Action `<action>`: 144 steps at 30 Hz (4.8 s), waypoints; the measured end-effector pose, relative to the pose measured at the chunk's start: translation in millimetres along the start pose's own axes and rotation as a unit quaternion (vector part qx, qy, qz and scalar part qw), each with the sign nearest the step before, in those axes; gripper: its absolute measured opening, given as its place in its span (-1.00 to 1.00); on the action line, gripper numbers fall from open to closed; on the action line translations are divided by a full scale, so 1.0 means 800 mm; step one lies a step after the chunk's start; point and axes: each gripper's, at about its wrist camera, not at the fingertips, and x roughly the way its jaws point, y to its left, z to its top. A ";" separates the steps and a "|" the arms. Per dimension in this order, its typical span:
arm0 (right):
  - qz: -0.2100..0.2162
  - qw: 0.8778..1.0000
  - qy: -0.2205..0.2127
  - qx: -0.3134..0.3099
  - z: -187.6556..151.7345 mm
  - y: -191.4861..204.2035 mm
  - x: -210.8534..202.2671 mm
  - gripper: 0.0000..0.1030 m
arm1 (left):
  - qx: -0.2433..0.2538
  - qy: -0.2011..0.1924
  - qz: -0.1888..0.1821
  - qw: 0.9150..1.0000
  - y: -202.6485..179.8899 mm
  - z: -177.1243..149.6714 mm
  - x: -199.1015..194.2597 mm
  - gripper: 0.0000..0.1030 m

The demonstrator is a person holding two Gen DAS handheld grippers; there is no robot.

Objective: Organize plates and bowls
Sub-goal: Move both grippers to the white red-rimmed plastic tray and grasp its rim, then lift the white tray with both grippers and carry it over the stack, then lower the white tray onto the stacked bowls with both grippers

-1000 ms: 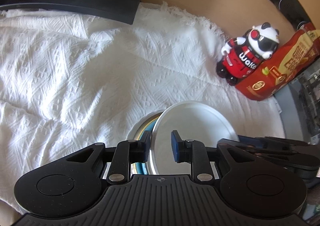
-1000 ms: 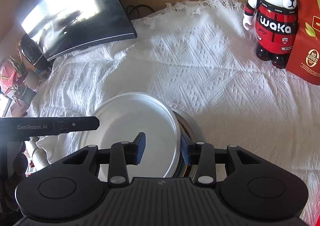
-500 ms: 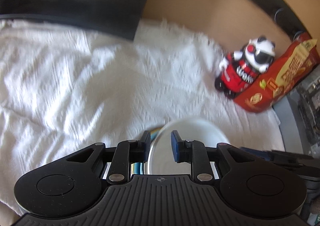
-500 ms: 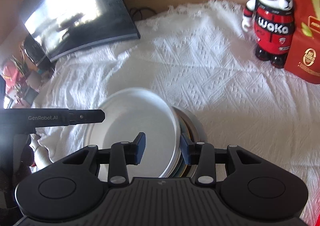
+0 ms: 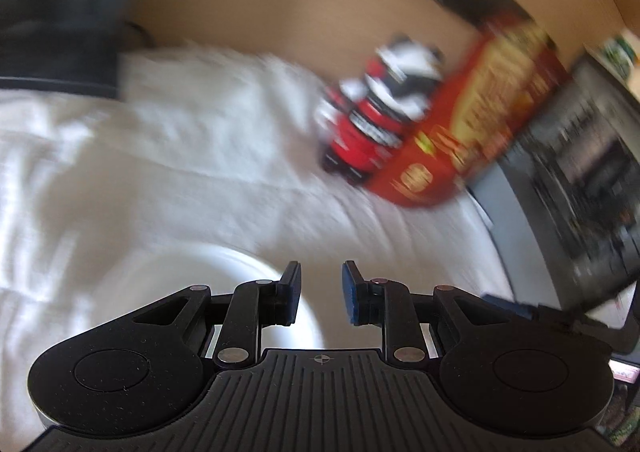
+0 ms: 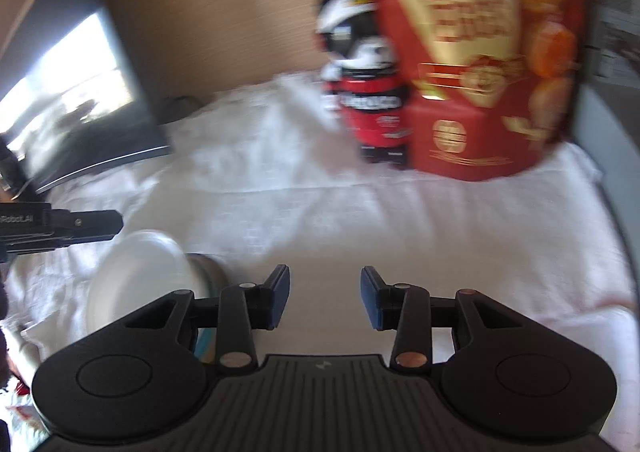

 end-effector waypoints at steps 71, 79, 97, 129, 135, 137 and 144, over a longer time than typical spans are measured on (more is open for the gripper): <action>-0.030 0.992 0.109 0.052 -0.104 -0.134 0.040 -0.58 | 0.058 0.157 0.023 0.986 -0.094 -0.109 0.197 -0.57; -0.014 0.990 0.131 0.044 -0.107 -0.116 0.063 -0.57 | 0.052 0.175 0.011 0.983 -0.074 -0.127 0.192 -0.57; 0.010 0.995 0.089 0.041 -0.072 -0.084 0.025 -0.52 | 0.094 0.073 0.025 0.993 -0.090 -0.081 0.077 -0.58; 0.099 0.986 0.077 -0.110 -0.005 0.201 0.062 -0.51 | -0.012 0.023 0.059 0.998 0.136 -0.037 -0.056 -0.58; 0.103 0.987 0.081 -0.097 -0.008 0.197 0.068 -0.51 | -0.029 0.025 0.043 0.998 0.142 -0.031 -0.055 -0.58; 0.104 0.987 0.080 -0.095 -0.006 0.195 0.065 -0.51 | -0.031 0.020 0.039 0.999 0.144 -0.029 -0.061 -0.58; 0.113 0.985 0.075 -0.102 -0.002 0.198 0.058 -0.51 | -0.054 0.020 0.039 0.998 0.158 -0.026 -0.065 -0.62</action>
